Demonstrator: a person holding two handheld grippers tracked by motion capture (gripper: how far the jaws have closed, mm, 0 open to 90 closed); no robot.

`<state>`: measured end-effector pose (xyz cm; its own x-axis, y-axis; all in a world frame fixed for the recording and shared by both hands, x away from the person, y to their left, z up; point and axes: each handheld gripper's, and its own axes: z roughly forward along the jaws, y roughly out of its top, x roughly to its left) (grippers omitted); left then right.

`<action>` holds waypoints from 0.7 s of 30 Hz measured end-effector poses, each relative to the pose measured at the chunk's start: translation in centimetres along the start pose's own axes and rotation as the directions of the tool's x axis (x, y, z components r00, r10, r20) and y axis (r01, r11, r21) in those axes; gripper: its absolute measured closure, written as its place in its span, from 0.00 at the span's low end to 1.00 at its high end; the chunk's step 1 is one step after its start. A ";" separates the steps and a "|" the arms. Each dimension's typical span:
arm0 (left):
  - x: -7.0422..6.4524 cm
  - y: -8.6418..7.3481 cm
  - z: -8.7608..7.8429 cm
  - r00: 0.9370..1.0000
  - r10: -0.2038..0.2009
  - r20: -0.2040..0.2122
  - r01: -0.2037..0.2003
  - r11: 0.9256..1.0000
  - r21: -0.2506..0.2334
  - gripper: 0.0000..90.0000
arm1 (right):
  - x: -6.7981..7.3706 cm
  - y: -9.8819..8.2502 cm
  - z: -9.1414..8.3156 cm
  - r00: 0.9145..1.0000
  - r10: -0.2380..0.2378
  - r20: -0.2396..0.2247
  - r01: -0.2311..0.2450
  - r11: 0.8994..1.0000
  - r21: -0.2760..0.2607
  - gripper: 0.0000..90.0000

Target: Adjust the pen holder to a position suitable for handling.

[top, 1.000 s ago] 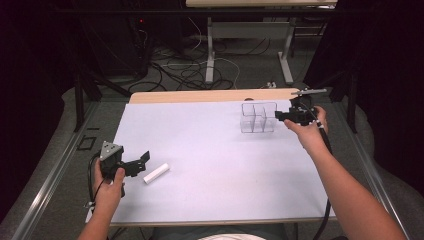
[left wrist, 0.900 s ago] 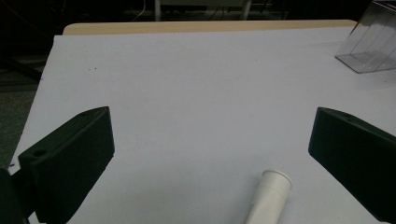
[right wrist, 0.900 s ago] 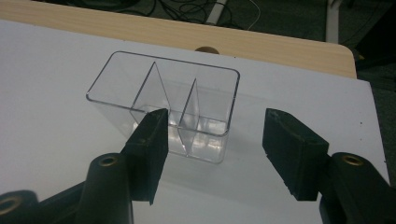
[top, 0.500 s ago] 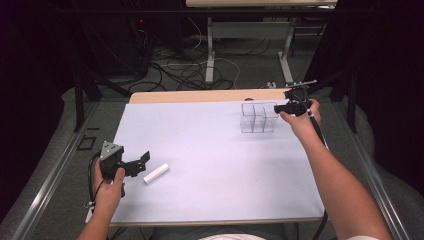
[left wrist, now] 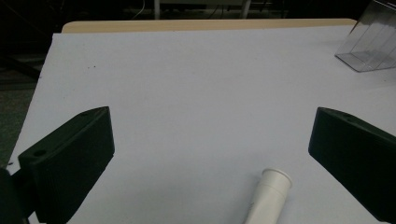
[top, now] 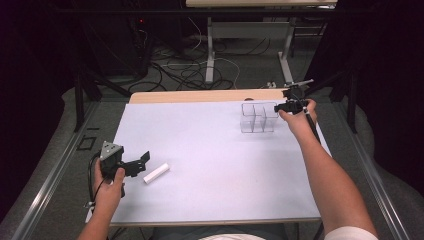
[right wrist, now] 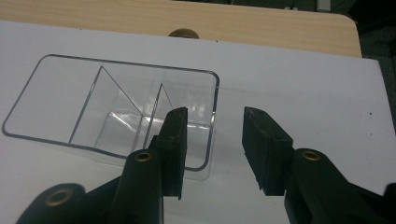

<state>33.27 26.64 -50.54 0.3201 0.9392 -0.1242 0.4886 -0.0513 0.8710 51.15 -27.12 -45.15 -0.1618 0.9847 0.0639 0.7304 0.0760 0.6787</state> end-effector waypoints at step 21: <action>0.2 -0.1 0.0 1.000 -0.006 -0.007 0.006 1.000 0.000 0.01 | 0.2 -0.5 3.7 0.998 0.042 0.035 -0.045 0.995 0.091 0.87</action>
<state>33.26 26.85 -50.62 0.3114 0.9419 -0.1262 0.4906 -0.0456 0.8702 53.24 -26.40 -48.15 -0.1075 0.9919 0.0669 0.7941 0.0452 0.6061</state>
